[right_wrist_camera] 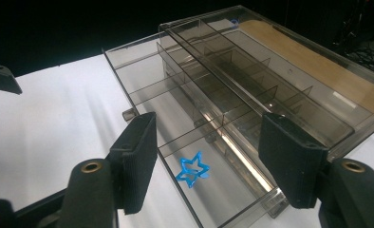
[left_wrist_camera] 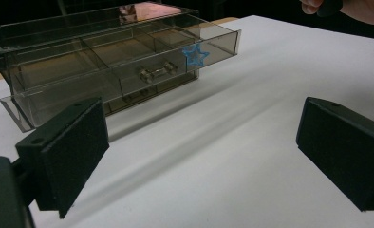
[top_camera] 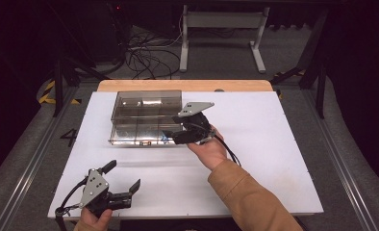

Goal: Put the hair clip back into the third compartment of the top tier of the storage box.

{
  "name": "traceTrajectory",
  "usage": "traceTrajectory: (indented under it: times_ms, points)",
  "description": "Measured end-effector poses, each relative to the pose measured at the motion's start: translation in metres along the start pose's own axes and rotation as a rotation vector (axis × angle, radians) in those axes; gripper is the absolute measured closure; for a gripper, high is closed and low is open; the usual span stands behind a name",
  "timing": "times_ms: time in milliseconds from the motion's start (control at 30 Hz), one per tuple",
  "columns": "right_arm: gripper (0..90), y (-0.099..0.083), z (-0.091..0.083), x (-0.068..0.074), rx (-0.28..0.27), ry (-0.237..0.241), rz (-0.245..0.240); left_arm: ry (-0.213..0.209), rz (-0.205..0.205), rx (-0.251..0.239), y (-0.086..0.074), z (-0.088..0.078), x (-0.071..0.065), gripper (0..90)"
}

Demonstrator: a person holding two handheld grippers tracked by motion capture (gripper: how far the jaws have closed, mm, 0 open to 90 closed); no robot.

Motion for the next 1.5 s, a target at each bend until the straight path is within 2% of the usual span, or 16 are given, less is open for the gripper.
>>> traceTrajectory:
  times_ms: [333,467,533,600,667,900,1233,1500]
  points:
    - [35.6,0.001,-0.012,-0.004,-0.003,0.001,0.004,0.001,-0.004,-0.004,0.000,0.000,0.000,4.1]
    - [26.3,0.001,-0.023,-0.006,-0.015,0.001,0.000,0.000,-0.005,-0.004,0.000,-0.001,0.001,4.0]
    - [20.5,0.000,-0.030,-0.007,-0.020,-0.014,-0.008,0.001,-0.009,-0.006,0.000,-0.001,0.001,4.0]
    - [18.3,-0.001,-0.036,-0.009,-0.031,-0.011,0.004,0.000,-0.012,-0.007,0.000,-0.001,0.002,4.0]
    - [15.3,-0.004,-0.041,-0.011,-0.047,-0.016,0.017,0.000,-0.013,-0.007,0.000,-0.001,0.002,4.0]
    - [8.1,-0.013,-0.060,-0.018,-0.060,-0.047,0.013,-0.001,-0.009,-0.003,0.000,0.000,0.001,4.0]
    - [5.0,-0.033,-0.081,-0.031,-0.071,-0.078,0.037,0.001,-0.008,-0.003,0.000,0.000,0.001,4.0]
    - [4.0,-0.055,-0.097,-0.043,-0.077,-0.096,0.056,0.001,-0.007,-0.002,0.000,0.000,0.001,4.0]
Point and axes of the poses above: each handheld gripper's, and its own axes: z roughly forward along the jaws, y roughly out of its top, x roughly to its left, the point moved 1 cm from there along z, roughly forward along the jaws, and after that the axes turned 15 degrees about -y, right-handed, at the moved point
